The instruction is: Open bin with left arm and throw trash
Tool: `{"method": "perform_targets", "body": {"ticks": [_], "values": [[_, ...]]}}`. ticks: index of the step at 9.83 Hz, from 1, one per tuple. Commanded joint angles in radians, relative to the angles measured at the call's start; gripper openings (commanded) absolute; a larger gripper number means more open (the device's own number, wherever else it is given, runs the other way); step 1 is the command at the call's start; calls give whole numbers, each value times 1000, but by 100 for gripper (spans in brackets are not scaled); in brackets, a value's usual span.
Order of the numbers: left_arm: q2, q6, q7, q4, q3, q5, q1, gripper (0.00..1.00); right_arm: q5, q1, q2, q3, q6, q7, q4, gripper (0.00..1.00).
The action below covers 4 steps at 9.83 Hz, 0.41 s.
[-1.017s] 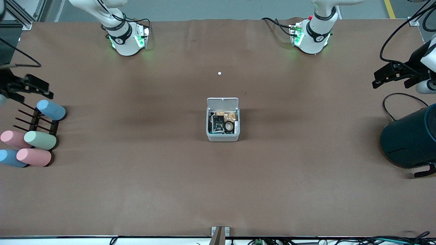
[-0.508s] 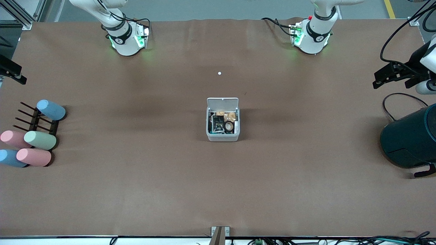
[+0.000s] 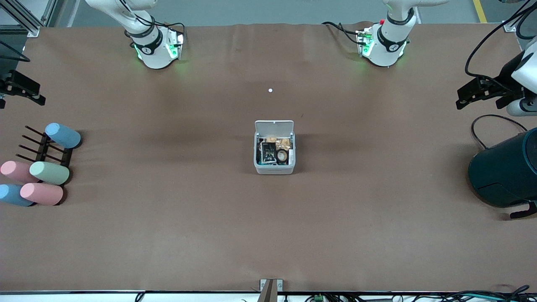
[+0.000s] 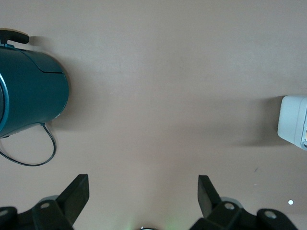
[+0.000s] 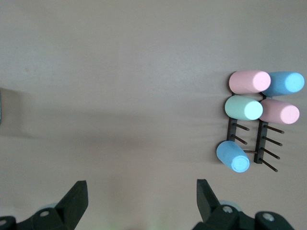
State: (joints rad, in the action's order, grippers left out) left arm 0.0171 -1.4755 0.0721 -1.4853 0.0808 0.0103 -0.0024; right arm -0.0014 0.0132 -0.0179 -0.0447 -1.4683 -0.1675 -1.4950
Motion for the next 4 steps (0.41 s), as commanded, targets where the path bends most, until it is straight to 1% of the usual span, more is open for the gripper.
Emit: {"method": "perform_targets", "body": {"ticks": [1, 4], "values": [[-6, -6, 9, 5, 5, 11, 2, 100, -12, 31, -28, 39, 0, 0, -25, 100], [-5, -6, 9, 5, 5, 10, 1, 100, 3, 34, -30, 39, 0, 3, -42, 100]]}}
